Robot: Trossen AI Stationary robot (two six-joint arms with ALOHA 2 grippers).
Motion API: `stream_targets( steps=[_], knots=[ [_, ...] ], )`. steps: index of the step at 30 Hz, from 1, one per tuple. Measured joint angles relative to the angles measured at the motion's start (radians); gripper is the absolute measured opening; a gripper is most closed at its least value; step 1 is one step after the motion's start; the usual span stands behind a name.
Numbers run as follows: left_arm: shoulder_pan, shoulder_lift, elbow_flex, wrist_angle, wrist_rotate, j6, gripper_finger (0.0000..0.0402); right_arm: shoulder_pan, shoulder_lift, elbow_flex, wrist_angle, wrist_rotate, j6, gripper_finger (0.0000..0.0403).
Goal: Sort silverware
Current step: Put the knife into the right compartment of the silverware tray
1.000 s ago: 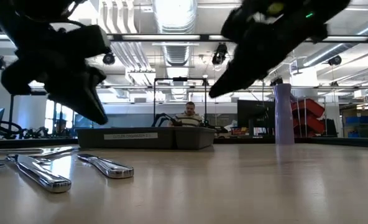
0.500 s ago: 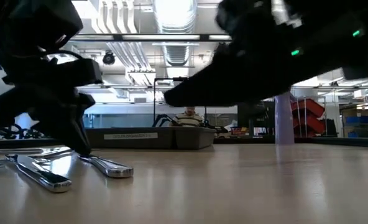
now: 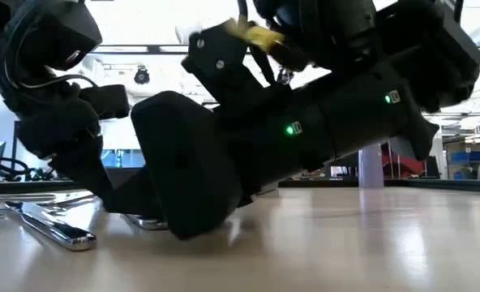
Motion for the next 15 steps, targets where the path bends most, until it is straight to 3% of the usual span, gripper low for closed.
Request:
stream_targets(
  steps=[7, 15],
  knots=[
    [0.005, -0.013, -0.007, -0.051, -0.058, -0.173, 0.0000, 0.021, -0.036, -0.007, -0.208, 0.058, 0.193, 0.0200],
    [0.005, -0.024, -0.011, -0.124, -0.097, -0.335, 0.0000, 0.047, -0.137, -0.019, -0.396, 0.123, 0.173, 0.0206]
  ],
)
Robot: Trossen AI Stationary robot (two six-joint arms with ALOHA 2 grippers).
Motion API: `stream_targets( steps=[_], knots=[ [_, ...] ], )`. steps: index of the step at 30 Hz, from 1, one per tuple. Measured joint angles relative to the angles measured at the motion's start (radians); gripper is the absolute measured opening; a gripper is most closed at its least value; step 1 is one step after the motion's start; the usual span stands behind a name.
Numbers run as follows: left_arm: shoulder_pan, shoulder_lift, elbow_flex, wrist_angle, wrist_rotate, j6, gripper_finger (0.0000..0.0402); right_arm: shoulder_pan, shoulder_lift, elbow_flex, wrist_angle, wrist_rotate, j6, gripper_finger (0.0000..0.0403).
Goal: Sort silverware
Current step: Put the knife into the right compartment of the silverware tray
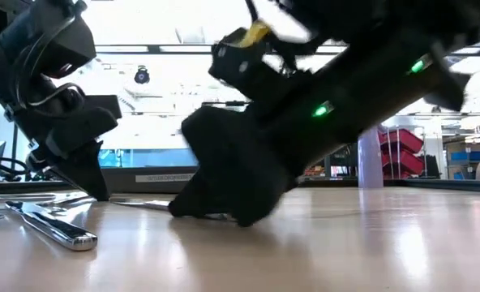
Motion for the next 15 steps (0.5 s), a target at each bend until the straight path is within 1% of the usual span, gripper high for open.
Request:
stream_targets(
  steps=[4, 6, 8, 12, 15],
  knots=[
    [-0.001, 0.006, 0.000, 0.001, -0.016, -0.005, 0.0000, 0.015, -0.040, -0.013, 0.003, -0.014, -0.024, 0.0205],
    [-0.002, 0.006, -0.002, 0.006, -0.022, 0.003, 0.0000, 0.017, -0.058, -0.023, 0.019, 0.003, -0.020, 0.0205],
    [-0.008, 0.003, -0.004, 0.014, -0.038, 0.050, 0.0000, 0.016, -0.067, -0.042, 0.022, 0.026, -0.003, 0.0204],
    [-0.046, -0.016, 0.009, 0.074, -0.101, 0.254, 0.0000, 0.009, -0.066, -0.102, 0.033, 0.030, 0.076, 0.0204],
    [-0.074, -0.034, 0.028, 0.230, -0.176, 0.412, 0.0000, 0.005, -0.069, -0.152, 0.061, 0.037, 0.130, 0.0204]
  ],
)
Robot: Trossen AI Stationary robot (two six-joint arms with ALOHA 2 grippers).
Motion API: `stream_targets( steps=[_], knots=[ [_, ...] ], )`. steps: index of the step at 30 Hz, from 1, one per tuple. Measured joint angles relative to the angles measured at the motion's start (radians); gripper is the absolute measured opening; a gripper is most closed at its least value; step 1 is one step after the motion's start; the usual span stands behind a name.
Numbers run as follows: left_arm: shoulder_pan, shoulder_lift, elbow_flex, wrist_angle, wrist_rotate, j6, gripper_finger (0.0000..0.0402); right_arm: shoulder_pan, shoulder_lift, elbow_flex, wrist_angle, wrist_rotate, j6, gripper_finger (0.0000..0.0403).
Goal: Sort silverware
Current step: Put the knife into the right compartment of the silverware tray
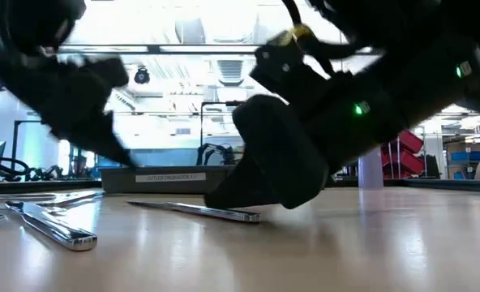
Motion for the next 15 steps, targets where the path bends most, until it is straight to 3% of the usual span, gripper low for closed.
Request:
stream_targets(
  steps=[3, 6, 11, 15],
  knots=[
    [0.002, 0.021, -0.008, 0.132, 0.010, 0.110, 0.0000, -0.006, -0.003, -0.032, 0.028, -0.001, -0.032, 0.0204],
    [0.021, 0.054, -0.008, 0.208, 0.037, 0.118, 0.0000, -0.018, -0.008, -0.042, 0.054, -0.012, -0.142, 0.0204],
    [0.029, 0.118, -0.015, 0.202, 0.036, 0.092, 0.0000, -0.036, -0.062, -0.049, 0.027, -0.027, -0.383, 0.0204],
    [0.030, 0.165, -0.022, 0.203, 0.040, 0.050, 0.0000, -0.030, -0.159, -0.066, 0.026, -0.057, -0.412, 0.0204]
  ],
)
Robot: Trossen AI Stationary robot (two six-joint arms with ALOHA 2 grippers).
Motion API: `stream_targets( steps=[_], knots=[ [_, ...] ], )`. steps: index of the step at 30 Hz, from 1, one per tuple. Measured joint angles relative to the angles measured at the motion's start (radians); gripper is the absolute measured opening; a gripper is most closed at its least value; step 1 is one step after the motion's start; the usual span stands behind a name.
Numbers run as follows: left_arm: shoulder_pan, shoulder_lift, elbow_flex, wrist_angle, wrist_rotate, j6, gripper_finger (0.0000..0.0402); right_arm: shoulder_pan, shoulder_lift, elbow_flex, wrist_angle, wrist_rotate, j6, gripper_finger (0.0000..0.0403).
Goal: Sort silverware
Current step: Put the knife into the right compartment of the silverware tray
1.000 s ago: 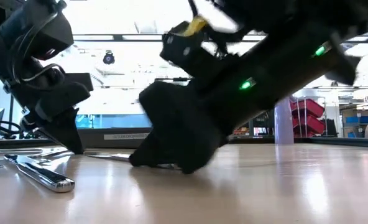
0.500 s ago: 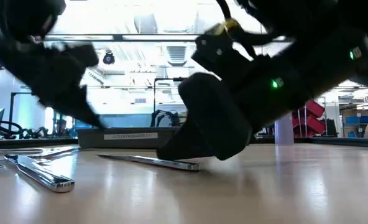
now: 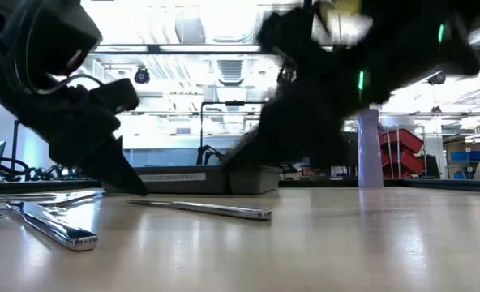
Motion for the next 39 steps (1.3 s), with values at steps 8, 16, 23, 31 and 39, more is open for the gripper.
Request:
stream_targets(
  steps=[8, 16, 23, 31, 39],
  knots=[
    [0.003, 0.102, -0.006, 0.029, -0.046, -0.152, 0.0000, 0.073, -0.070, -0.052, 0.014, -0.031, 0.266, 0.0204],
    [0.004, 0.096, -0.012, 0.002, -0.056, -0.283, 0.0000, 0.096, 0.106, 0.000, 0.060, -0.017, 0.388, 0.0204],
    [0.003, 0.044, -0.021, -0.055, -0.072, -0.264, 0.0000, 0.082, 0.196, 0.014, 0.080, 0.089, 0.467, 0.0199],
    [-0.002, -0.006, -0.025, -0.071, -0.089, -0.209, 0.0000, 0.055, 0.239, 0.017, 0.079, 0.099, 0.488, 0.0088],
    [-0.011, -0.081, -0.020, -0.021, -0.108, -0.069, 0.0000, 0.023, 0.233, 0.014, 0.068, 0.081, 0.473, 0.0011]
  ],
)
